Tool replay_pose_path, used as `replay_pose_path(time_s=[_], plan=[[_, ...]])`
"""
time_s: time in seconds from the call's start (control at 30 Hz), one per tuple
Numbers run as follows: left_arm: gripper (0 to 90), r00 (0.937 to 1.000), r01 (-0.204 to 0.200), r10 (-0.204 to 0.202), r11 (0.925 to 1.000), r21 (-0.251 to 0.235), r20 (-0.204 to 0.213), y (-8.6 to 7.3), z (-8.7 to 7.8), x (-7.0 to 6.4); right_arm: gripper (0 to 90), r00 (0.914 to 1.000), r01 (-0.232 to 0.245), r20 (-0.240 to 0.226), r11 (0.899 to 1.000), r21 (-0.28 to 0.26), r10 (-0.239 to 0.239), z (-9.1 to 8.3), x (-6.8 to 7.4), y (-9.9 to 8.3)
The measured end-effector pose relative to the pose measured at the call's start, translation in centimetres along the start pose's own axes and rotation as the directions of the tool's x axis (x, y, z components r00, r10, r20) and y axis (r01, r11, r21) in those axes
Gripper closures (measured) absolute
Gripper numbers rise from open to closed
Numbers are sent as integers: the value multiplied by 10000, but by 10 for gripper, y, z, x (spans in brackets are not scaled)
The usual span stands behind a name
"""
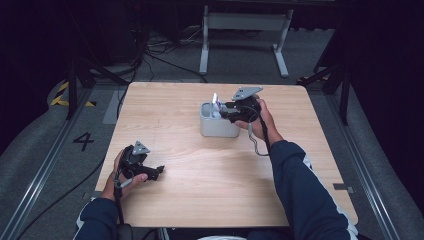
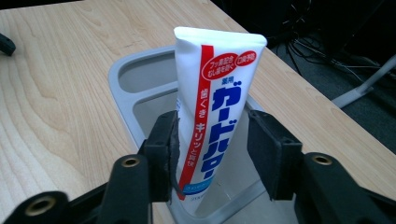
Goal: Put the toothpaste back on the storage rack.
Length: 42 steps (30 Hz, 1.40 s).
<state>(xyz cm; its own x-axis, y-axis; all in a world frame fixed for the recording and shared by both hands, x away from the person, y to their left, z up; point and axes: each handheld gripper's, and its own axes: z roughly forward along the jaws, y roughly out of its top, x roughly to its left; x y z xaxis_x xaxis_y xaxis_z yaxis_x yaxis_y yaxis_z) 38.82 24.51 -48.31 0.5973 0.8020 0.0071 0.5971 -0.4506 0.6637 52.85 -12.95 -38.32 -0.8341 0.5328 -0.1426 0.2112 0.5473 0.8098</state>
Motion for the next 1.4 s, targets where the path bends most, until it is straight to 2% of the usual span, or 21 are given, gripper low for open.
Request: replay_pose_path(time_s=[0.47,0.6,0.83,1.4], plan=[[4,10000,6,-6,10000,1,-2,0,0,0,452,9996,-127,259,9999,-83,129,-5,-1,1],[4,10000,1,-1,10000,0,-2,0,0,0,428,9994,-231,247,9997,17,230,-9,-1,2],[4,10000,-3,3,10000,20,-13,0,0,0,386,9998,-98,158,9994,336,93,-21,2,1],[5,10000,-27,27,10000,-2,-40,0,0,0,362,9953,970,-38,9943,434,-969,-54,30,-8]])
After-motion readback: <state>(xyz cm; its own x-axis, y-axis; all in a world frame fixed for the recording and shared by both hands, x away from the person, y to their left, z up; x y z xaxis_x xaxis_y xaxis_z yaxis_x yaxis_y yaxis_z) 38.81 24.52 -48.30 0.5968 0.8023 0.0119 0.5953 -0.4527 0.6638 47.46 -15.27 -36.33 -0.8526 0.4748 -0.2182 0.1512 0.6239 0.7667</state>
